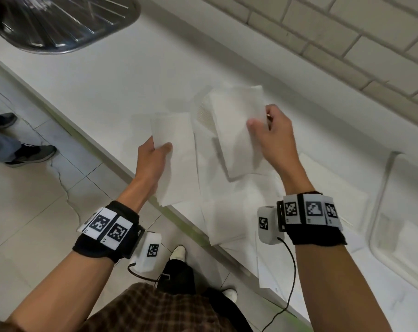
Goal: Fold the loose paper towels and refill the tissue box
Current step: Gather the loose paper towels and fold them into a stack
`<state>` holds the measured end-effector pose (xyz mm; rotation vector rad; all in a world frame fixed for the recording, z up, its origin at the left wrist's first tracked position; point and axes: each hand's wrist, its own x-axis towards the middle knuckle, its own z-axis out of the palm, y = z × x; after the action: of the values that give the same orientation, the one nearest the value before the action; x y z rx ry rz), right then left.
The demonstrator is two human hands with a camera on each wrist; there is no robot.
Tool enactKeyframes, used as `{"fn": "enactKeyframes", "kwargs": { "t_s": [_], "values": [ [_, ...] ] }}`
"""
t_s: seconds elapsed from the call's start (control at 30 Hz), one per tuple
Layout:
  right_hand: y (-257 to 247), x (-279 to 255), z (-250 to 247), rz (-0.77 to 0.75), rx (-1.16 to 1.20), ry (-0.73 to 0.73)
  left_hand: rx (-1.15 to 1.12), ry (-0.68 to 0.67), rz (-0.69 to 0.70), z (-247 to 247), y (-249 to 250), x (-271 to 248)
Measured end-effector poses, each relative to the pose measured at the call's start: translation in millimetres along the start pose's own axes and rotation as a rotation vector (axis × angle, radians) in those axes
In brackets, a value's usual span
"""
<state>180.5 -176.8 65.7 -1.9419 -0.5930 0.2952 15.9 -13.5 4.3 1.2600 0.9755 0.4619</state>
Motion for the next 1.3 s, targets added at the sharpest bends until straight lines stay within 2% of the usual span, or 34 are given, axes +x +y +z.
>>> {"fn": "enactKeyframes", "kwargs": {
  "t_s": [0.07, 0.13, 0.33, 0.43, 0.53, 0.67, 0.83, 1.03, 1.17, 1.3],
  "values": [
    [-9.2, -3.0, -5.3, 0.053, 0.27, -0.002, -0.01, -0.045, 0.02, 10.6, 4.1, -1.0],
    [-8.9, -7.1, -3.3, 0.119, 0.419, -0.03, -0.035, -0.102, 0.028, 22.3, 9.2, -2.6],
    [11.1, -23.7, 23.7, 0.246, 0.317, -0.029, -0.235, -0.359, -0.055, 52.6, 23.7, -11.5],
    [13.0, -31.6, 31.4, 0.249, 0.314, -0.022, -0.074, -0.461, 0.033, 59.5, 21.2, -17.0],
    [18.1, -36.5, 30.8, 0.187, 0.327, -0.009, 0.03, -0.387, 0.156, 60.2, 17.1, -17.9],
    [24.8, -40.3, 26.7, 0.268, 0.377, -0.177, 0.004, -0.41, 0.204, 57.9, 20.7, -18.4],
    [26.7, -45.8, 34.3, 0.243, 0.42, -0.094, -0.012, -0.393, 0.208, 50.8, 11.8, -18.3],
    [30.4, -49.8, 36.7, 0.205, 0.508, -0.131, -0.031, -0.434, 0.25, 51.7, 5.6, -17.7],
    [34.2, -53.4, 39.7, 0.243, 0.47, -0.096, -0.021, -0.432, 0.234, 52.0, -3.9, -16.6],
    [34.3, -55.8, 38.4, 0.244, 0.541, -0.081, -0.051, -0.436, 0.258, 51.5, -4.0, -17.8]
  ]
}}
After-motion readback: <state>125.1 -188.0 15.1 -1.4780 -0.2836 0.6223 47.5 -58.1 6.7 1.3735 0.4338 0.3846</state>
